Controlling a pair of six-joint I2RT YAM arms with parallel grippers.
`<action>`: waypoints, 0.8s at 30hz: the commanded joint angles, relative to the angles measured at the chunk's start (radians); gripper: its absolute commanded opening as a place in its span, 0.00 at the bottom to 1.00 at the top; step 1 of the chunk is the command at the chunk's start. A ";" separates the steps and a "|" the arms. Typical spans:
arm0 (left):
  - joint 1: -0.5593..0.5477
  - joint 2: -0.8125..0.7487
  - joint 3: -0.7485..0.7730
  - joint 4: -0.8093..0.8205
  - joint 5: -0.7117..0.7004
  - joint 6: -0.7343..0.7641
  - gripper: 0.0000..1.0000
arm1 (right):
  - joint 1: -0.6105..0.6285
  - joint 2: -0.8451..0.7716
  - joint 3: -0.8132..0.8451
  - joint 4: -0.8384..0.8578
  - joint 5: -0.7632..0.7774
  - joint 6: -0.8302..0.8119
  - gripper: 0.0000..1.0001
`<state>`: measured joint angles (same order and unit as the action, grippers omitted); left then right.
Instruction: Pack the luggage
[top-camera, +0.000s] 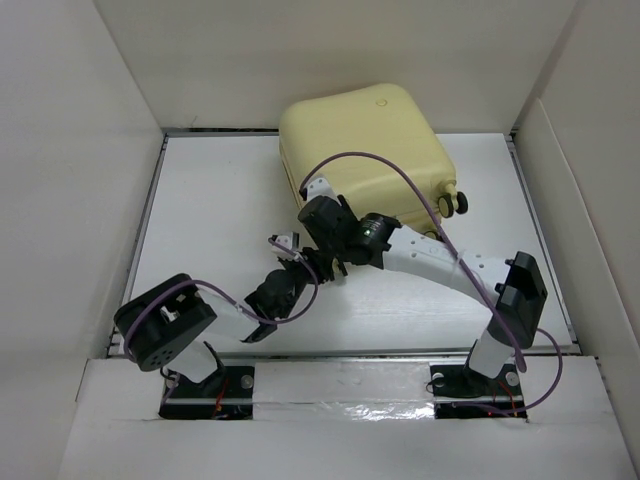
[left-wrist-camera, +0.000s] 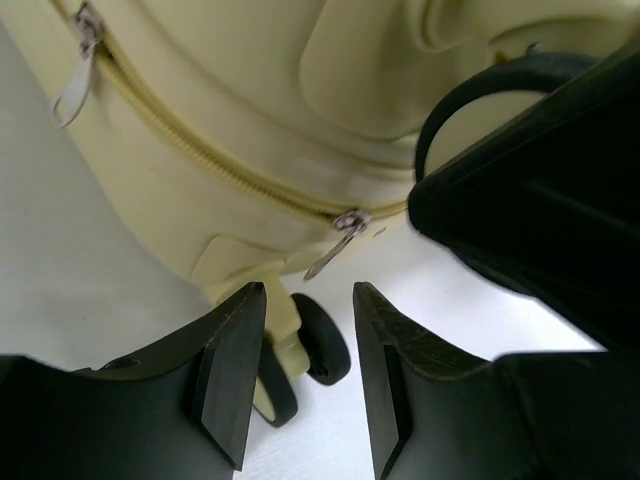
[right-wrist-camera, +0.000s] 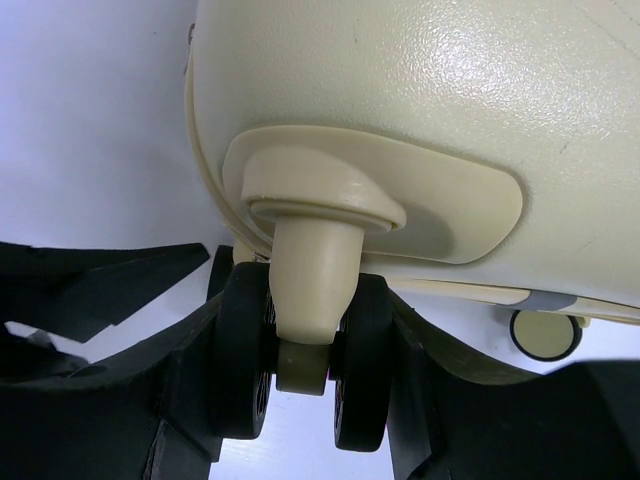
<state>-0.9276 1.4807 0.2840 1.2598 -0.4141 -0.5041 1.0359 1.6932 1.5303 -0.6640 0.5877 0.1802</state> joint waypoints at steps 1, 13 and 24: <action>-0.007 -0.003 0.046 0.191 -0.025 0.036 0.37 | 0.052 -0.107 0.083 0.210 -0.186 -0.087 0.00; -0.016 0.072 0.121 0.240 -0.144 0.033 0.33 | 0.102 -0.141 0.070 0.224 -0.210 -0.084 0.00; -0.034 0.052 0.107 0.305 -0.316 0.047 0.00 | 0.124 -0.176 0.021 0.263 -0.207 -0.064 0.00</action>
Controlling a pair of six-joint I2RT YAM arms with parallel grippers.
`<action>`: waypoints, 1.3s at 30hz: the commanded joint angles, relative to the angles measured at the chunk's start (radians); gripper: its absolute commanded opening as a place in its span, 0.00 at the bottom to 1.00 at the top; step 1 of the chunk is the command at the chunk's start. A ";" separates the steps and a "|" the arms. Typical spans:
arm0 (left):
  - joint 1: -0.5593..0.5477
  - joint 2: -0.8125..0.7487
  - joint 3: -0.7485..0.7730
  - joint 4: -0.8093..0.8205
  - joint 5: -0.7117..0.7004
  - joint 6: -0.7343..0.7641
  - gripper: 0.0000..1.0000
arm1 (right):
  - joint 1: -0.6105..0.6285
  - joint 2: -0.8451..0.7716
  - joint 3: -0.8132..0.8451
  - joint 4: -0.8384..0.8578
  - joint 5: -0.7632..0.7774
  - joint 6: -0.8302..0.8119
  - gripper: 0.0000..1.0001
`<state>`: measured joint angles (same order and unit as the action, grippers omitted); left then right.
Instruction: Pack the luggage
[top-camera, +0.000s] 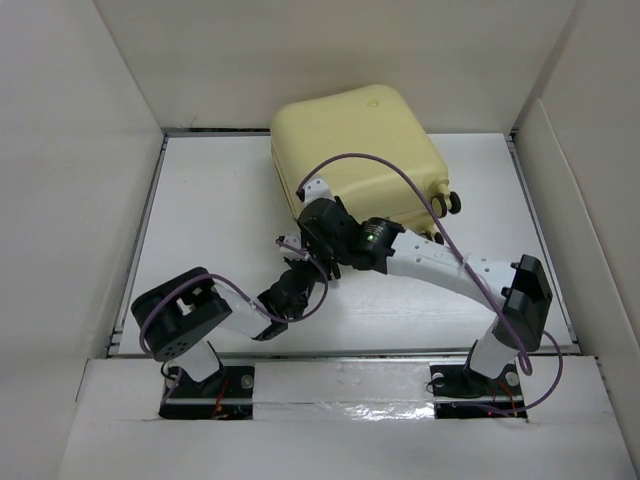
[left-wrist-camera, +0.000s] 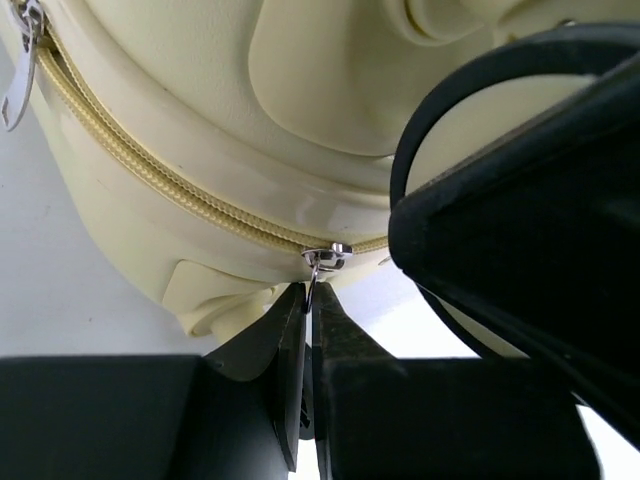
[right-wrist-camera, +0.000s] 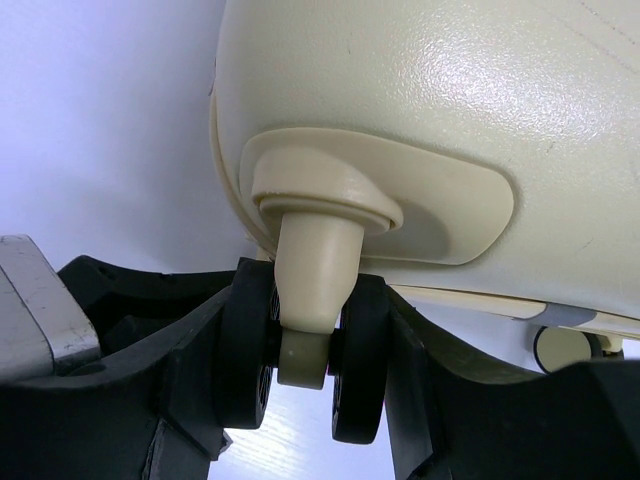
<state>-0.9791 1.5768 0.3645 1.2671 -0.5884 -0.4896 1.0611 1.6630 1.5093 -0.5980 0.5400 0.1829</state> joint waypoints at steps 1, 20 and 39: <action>0.017 -0.060 0.022 0.302 -0.142 0.043 0.00 | 0.099 -0.160 0.020 0.202 -0.153 -0.060 0.00; 0.174 -0.554 -0.187 -0.261 -0.139 0.069 0.00 | 0.028 -0.347 -0.279 0.217 -0.101 0.021 0.00; 0.470 -1.032 -0.058 -0.800 0.070 -0.236 0.91 | 0.180 -0.181 -0.216 0.395 -0.333 0.013 0.00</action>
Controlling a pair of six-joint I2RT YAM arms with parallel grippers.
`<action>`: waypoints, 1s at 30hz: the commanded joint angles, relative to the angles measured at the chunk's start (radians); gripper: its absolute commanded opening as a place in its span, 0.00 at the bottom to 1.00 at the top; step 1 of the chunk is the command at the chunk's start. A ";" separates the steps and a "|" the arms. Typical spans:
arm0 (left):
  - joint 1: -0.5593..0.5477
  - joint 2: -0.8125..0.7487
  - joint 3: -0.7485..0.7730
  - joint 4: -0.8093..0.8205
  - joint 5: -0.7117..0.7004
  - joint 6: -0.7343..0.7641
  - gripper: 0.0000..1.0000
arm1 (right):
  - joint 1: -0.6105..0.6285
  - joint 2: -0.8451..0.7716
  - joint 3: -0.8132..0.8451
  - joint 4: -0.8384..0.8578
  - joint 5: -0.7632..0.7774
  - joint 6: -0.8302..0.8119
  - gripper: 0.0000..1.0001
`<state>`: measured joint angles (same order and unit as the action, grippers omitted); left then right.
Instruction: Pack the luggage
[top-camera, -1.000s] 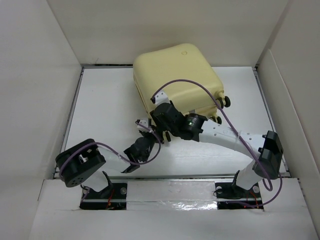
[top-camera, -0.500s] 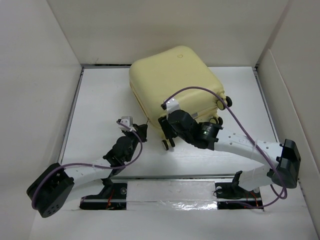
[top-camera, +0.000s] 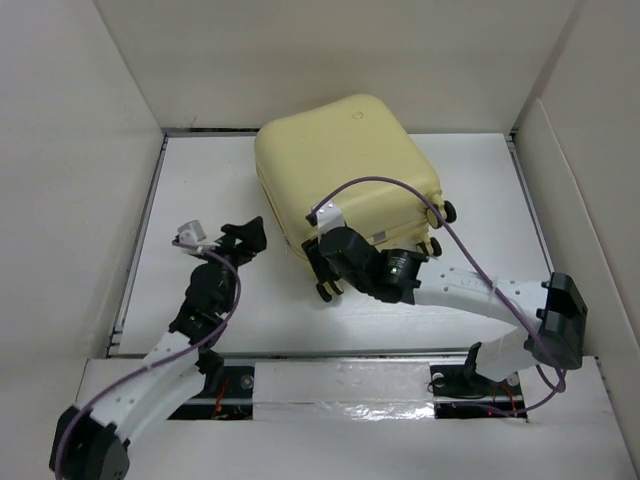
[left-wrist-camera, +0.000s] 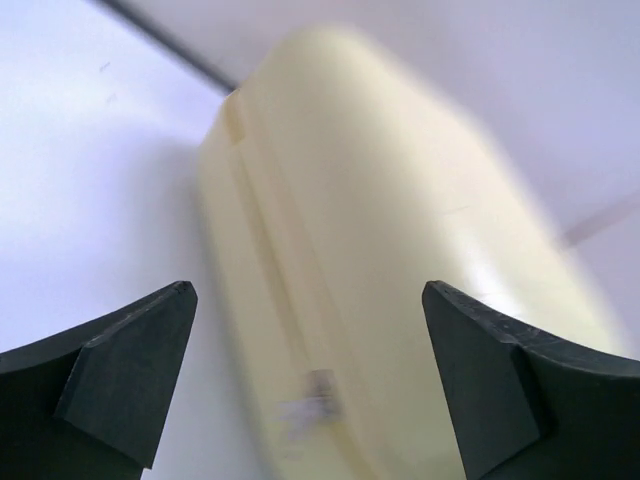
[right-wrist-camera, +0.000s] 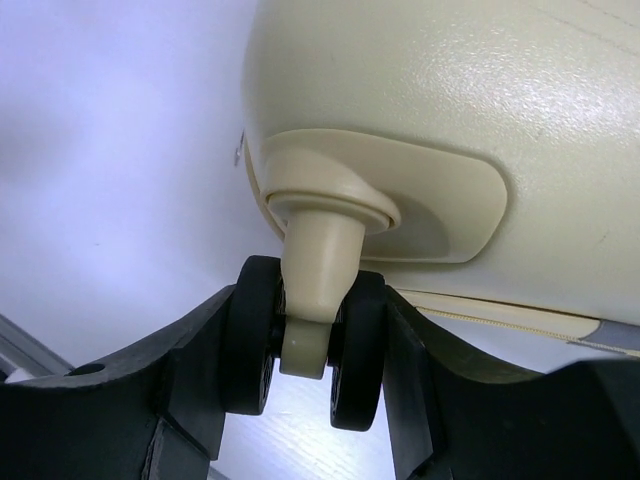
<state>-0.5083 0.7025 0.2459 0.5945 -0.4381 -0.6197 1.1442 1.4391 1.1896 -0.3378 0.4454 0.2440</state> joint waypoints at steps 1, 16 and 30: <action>-0.001 -0.272 0.087 -0.212 -0.064 -0.116 0.99 | 0.097 0.093 0.148 0.143 -0.238 -0.049 0.00; -0.001 -0.422 0.553 -0.815 0.202 0.024 0.99 | 0.095 -0.196 0.171 0.169 0.137 -0.074 1.00; -0.001 -0.462 0.509 -0.868 0.262 0.133 0.99 | -0.302 -0.898 -0.421 0.149 0.178 0.141 1.00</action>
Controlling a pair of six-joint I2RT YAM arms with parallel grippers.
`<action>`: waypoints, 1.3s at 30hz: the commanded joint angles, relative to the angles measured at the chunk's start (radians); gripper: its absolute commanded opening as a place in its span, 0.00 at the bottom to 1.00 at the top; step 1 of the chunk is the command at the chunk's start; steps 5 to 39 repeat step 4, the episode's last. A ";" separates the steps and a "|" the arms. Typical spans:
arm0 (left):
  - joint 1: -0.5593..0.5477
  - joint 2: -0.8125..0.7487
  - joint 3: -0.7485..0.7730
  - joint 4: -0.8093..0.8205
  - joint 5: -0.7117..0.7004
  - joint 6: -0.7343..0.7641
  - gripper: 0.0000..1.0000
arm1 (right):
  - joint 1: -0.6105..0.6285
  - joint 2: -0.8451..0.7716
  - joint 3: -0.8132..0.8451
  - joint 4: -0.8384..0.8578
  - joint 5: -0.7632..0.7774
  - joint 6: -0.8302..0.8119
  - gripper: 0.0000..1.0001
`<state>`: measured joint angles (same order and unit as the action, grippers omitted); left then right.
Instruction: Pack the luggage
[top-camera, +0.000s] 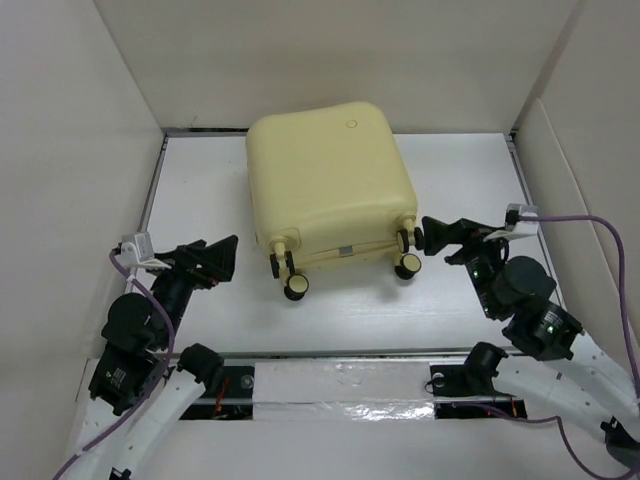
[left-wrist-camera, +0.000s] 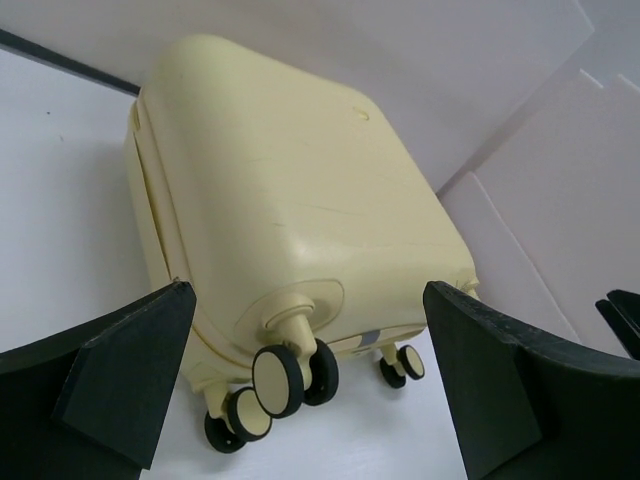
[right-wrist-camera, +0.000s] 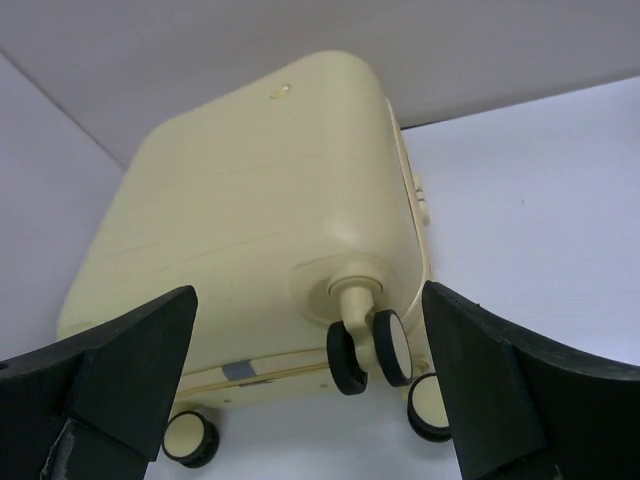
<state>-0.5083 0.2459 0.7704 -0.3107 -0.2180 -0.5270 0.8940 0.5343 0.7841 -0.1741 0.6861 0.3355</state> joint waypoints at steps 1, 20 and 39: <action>-0.001 0.003 -0.020 0.048 0.043 0.041 0.99 | -0.070 0.015 -0.016 -0.030 -0.110 0.053 1.00; -0.001 0.056 -0.003 0.039 0.054 0.041 0.99 | -0.112 0.049 -0.002 -0.036 -0.181 0.056 1.00; -0.001 0.056 -0.003 0.039 0.054 0.041 0.99 | -0.112 0.049 -0.002 -0.036 -0.181 0.056 1.00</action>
